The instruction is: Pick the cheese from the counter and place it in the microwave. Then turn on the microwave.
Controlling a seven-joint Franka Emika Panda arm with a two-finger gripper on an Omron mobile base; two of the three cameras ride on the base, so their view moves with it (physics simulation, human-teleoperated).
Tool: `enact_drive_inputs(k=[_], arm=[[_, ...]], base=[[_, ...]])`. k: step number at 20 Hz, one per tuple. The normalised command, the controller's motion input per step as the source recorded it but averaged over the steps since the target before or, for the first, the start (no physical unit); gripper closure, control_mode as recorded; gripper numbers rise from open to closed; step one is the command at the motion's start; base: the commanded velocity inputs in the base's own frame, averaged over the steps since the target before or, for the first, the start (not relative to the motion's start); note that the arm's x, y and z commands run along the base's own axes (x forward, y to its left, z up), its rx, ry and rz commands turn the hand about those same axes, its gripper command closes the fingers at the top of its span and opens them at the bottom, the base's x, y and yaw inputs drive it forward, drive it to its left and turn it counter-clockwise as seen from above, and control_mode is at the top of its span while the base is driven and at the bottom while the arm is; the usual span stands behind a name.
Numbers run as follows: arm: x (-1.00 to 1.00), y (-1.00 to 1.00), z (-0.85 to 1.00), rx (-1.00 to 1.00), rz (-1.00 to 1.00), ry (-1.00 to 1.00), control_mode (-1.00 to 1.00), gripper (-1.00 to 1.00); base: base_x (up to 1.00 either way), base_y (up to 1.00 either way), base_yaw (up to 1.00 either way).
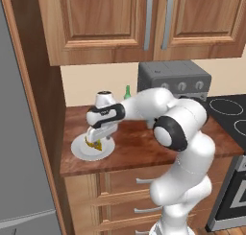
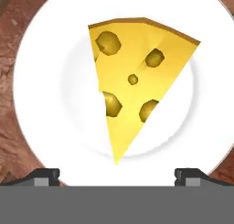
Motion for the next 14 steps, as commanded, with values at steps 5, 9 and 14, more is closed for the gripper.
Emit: enact_drive_inputs(k=[5,9,14], arm=[[0.41,0.17,-0.36,-0.02,0.00,0.00,-1.00,-1.00],[0.44,0.09,-0.23,0.00,0.00,0.00,-1.00,-1.00],[0.35,0.03,-0.22,0.00,0.00,0.00,-1.00,-1.00]], base=[[0.00,0.00,0.00],[0.00,0.00,0.00],[0.00,0.00,0.00]])
